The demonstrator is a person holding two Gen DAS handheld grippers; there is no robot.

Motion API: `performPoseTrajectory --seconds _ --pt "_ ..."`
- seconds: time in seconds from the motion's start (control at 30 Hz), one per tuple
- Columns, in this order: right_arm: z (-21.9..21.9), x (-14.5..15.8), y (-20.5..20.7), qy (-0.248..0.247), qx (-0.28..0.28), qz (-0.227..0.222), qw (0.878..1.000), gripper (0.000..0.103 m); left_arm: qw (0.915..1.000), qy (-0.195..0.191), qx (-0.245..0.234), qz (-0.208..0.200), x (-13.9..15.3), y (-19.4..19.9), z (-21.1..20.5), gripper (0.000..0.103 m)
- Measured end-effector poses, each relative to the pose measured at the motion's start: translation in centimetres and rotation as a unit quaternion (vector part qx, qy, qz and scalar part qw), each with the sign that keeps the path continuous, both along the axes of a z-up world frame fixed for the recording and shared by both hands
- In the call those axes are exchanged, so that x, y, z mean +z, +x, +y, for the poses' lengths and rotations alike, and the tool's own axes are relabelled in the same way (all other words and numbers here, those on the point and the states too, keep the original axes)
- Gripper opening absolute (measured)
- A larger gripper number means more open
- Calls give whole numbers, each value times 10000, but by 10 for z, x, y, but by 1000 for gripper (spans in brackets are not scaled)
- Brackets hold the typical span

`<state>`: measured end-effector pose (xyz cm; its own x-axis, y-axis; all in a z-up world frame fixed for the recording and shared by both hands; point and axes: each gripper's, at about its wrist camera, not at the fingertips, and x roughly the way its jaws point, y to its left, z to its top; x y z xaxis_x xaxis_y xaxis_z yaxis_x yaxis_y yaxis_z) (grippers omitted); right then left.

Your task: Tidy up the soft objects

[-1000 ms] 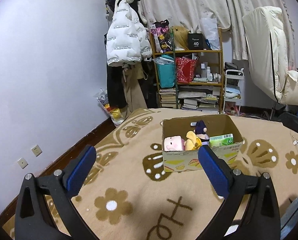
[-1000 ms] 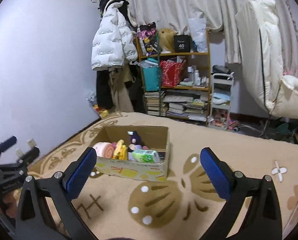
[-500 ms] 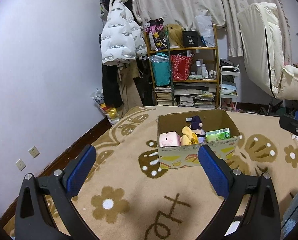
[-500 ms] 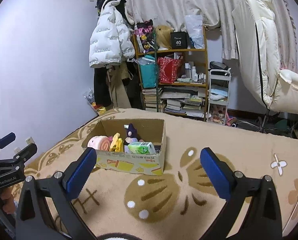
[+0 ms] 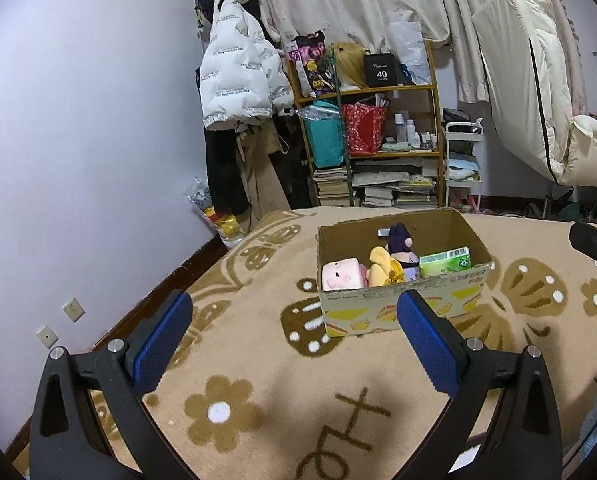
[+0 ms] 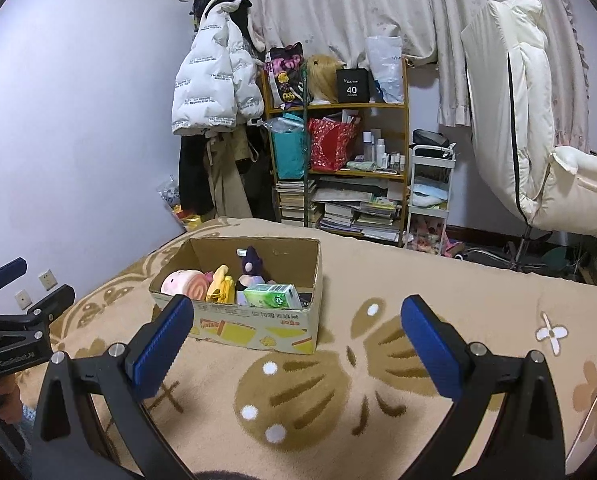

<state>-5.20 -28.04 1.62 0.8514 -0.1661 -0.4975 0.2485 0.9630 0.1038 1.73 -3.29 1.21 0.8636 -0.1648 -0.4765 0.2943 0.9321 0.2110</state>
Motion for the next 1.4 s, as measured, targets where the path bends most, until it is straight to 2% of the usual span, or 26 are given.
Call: performPoseTrajectory --seconds 0.23,1.4 --pt "3 -2 2 29 17 12 10000 103 9999 -133 64 67 -1 3 2 101" --pt "9 -7 3 73 8 -32 10000 103 9998 -80 -44 182 -4 -2 -6 101"
